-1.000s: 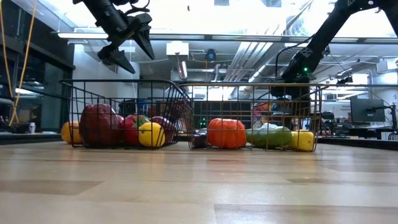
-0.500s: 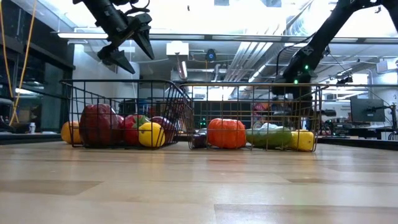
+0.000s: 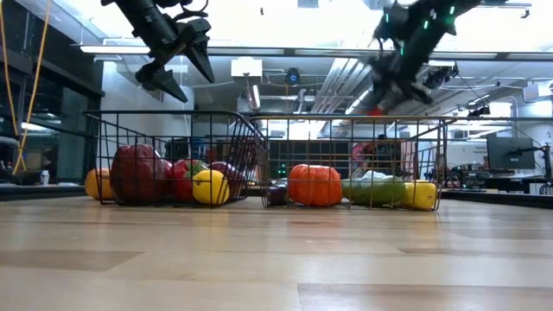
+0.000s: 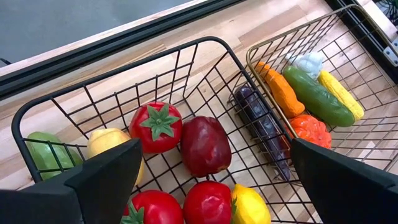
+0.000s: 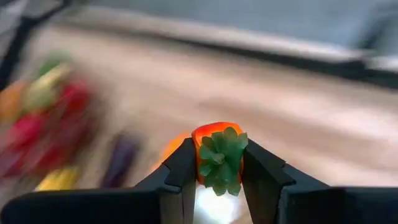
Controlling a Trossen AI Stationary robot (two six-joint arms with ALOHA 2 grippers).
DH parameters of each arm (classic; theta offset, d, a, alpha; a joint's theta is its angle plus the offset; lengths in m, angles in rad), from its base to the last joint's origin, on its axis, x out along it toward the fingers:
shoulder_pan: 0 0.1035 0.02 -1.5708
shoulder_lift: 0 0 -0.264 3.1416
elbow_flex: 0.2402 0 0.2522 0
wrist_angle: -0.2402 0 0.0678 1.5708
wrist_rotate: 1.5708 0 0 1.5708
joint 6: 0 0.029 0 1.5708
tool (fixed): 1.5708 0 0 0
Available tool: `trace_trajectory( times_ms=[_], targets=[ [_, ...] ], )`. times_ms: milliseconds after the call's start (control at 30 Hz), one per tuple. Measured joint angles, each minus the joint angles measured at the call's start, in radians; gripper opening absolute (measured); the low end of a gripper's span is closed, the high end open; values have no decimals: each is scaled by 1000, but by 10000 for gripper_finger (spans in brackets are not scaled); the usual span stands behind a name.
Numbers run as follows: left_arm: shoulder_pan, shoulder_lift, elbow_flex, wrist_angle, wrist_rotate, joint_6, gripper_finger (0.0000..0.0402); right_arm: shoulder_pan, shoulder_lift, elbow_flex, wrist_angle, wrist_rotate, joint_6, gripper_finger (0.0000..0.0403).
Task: Sort produce into baskets
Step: Put the strawberry into the right wire basket, then put the potato into the right wire basket
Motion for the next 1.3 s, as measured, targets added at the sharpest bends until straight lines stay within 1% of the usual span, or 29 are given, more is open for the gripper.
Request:
trace_trajectory(
  times_ms=[100,200,333,433,533,667,767,833,900,1000,1100,1200,1300],
  targets=[
    [0,0,0,0,0,0,397,175,-50,0,-1,-69,10,92],
    [0,0,0,0,0,0,397,330,-63,0,7,-73,26,92],
    [0,0,0,0,0,0,397,459,-62,0,38,-61,47,92],
    [0,0,0,0,0,0,397,509,-61,0,42,-56,52,93],
    [0,0,0,8,0,9,397,528,-61,0,42,-14,53,93],
    [0,0,0,25,0,24,397,521,-61,0,42,24,61,93],
    [1,0,5,24,12,26,397,495,-61,0,32,33,128,102],
    [3,0,16,24,23,27,397,472,-61,0,10,32,177,119],
    [3,0,31,22,24,50,397,453,-61,0,-14,42,199,146],
    [10,0,58,12,25,89,397,428,-61,0,-60,59,202,198],
    [24,0,88,-18,25,94,397,416,-60,0,-92,57,200,258],
    [37,0,122,-97,24,94,397,417,-60,0,-101,50,160,306],
    [47,-1,156,-251,24,56,397,420,-60,0,-100,50,99,334]
  ],
)
